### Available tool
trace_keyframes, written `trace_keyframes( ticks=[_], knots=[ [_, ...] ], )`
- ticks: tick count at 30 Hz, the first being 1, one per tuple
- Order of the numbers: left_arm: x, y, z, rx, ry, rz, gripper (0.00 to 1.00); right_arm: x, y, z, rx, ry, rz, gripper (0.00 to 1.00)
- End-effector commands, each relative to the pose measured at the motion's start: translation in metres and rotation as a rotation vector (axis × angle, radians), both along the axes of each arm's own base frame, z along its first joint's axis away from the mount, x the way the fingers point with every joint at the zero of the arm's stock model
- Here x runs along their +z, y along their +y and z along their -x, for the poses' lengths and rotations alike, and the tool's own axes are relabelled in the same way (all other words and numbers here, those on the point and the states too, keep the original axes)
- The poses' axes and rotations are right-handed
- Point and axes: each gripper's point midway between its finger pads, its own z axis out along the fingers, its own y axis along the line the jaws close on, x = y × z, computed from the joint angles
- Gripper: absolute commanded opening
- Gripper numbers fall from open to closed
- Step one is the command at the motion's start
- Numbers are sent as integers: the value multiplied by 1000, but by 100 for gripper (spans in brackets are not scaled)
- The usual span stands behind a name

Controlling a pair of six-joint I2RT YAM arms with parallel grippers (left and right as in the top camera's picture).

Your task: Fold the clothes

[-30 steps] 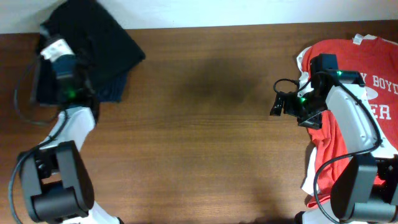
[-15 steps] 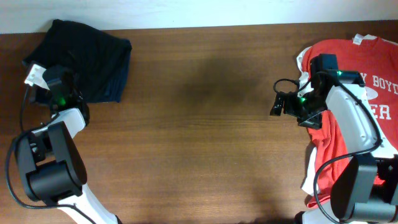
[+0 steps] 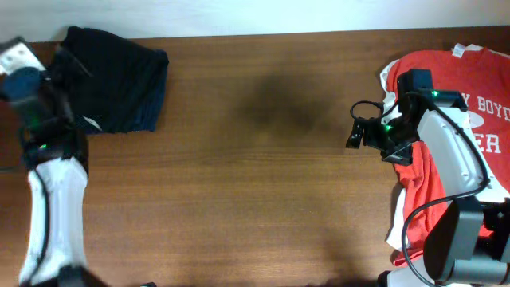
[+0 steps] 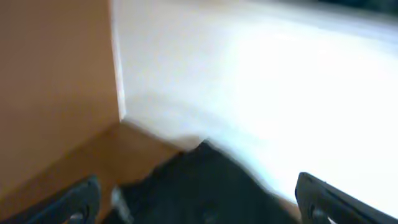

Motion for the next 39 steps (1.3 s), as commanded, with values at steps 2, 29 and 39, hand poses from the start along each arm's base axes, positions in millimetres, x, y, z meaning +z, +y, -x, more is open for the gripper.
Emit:
trace_keyframes(
  ticks=[2, 29, 39],
  knots=[
    [-33, -25, -15, -218, 90, 43, 52, 3, -2, -2, 1, -10, 10, 98],
    [-34, 52, -14, -300, -81, 333, 2, 3, -2, -2, 1, -10, 10, 98],
    [-156, 16, -96, -464, 401, 432, 1, 3, -2, -2, 1, -10, 10, 98]
  ],
)
